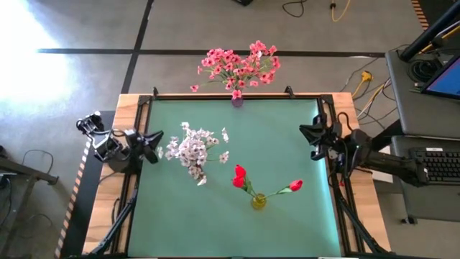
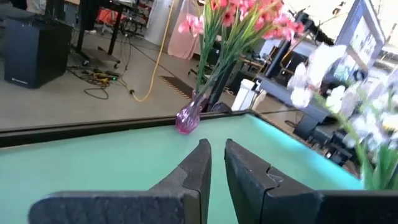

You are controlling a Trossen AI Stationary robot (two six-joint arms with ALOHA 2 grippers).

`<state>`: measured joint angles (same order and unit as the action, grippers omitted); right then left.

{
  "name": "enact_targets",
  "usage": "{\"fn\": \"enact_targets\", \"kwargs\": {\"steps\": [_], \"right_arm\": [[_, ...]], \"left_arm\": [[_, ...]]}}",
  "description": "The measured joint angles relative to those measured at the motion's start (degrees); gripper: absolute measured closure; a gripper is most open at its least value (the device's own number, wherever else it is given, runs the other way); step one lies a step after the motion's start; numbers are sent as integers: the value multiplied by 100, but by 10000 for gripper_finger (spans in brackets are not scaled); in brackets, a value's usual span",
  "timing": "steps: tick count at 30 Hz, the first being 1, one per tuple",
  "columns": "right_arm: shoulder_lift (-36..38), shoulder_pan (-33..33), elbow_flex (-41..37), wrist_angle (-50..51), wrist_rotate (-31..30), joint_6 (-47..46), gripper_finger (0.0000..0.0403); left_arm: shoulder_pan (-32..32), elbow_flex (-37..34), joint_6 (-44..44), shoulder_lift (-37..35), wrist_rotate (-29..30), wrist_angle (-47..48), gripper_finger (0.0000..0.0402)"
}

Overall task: Sort flowers into vase by color
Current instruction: Return to Home Position

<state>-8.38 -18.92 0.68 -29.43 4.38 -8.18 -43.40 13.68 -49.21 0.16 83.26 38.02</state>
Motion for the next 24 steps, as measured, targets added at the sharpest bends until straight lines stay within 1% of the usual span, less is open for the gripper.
{"fn": "enact_targets", "kwargs": {"steps": [5, 8, 11, 15, 17, 24], "right_arm": [[0, 0, -2, 244, 0, 188, 369], [7, 0, -2, 146, 142, 370, 369], [11, 2, -2, -47, 264, 599, 369], [-2, 0, -4, 9, -222, 780, 369], [-2, 0, -4, 135, -433, 779, 369], [-2, 0, -6, 452, -491, 883, 369]], "left_arm": [[0, -243, -71, 0, 23, -24, 366], [2, -261, 407, 10, -57, -111, 366], [2, -279, 503, 16, -127, -167, 366], [4, -288, 209, 20, -131, -212, 366], [4, -288, 206, 20, -133, -216, 366], [4, -290, 365, 20, -135, -218, 366]]}}
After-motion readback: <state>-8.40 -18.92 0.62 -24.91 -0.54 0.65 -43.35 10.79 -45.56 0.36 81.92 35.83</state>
